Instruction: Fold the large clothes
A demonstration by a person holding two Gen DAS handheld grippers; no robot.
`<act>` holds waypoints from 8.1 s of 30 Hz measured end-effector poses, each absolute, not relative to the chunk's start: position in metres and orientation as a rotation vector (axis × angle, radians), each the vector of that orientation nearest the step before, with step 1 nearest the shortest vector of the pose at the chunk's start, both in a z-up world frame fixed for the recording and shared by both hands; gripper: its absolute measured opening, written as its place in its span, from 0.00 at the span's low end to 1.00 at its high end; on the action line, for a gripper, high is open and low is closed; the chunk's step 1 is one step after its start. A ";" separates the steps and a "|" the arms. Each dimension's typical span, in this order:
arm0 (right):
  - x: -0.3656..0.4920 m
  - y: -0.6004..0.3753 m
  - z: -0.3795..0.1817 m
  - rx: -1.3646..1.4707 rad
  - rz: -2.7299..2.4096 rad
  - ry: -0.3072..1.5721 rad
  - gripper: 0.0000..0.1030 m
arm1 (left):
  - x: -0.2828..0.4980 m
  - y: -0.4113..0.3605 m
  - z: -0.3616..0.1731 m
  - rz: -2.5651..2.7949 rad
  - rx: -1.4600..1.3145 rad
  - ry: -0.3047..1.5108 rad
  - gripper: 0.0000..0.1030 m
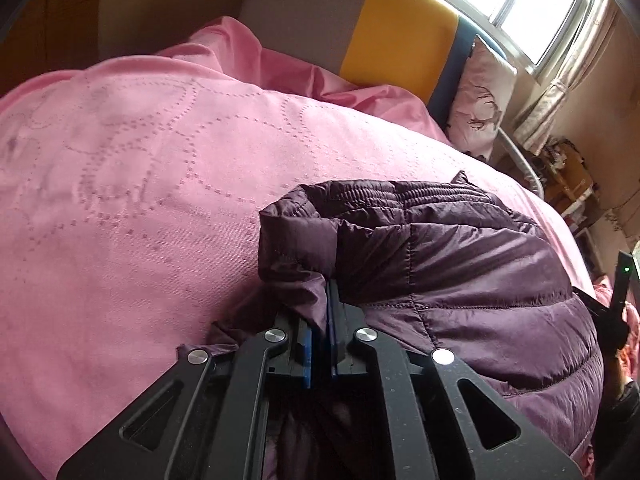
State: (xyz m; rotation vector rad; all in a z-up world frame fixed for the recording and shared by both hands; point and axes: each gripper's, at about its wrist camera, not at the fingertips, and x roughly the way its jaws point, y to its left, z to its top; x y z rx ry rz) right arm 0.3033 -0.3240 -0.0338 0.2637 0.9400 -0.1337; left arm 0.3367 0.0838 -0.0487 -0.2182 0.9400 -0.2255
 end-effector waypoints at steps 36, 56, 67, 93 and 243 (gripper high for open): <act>0.280 -0.179 -0.042 -0.051 -0.140 0.838 0.85 | 0.274 -0.050 -0.057 -0.184 -0.102 0.793 0.62; 0.190 -0.267 -0.005 0.138 -0.105 0.826 0.92 | 0.218 -0.085 -0.035 -0.220 0.004 0.763 0.65; 0.186 -0.287 -0.034 0.281 -0.055 0.871 0.98 | 0.227 -0.077 -0.042 -0.240 -0.021 0.810 0.66; 0.125 -0.337 -0.029 0.538 -0.018 0.884 0.98 | 0.185 -0.040 -0.007 -0.256 -0.074 0.718 0.75; 0.324 -0.044 0.047 0.015 0.405 0.904 0.78 | 0.229 0.122 -0.031 -0.240 -0.256 0.881 0.43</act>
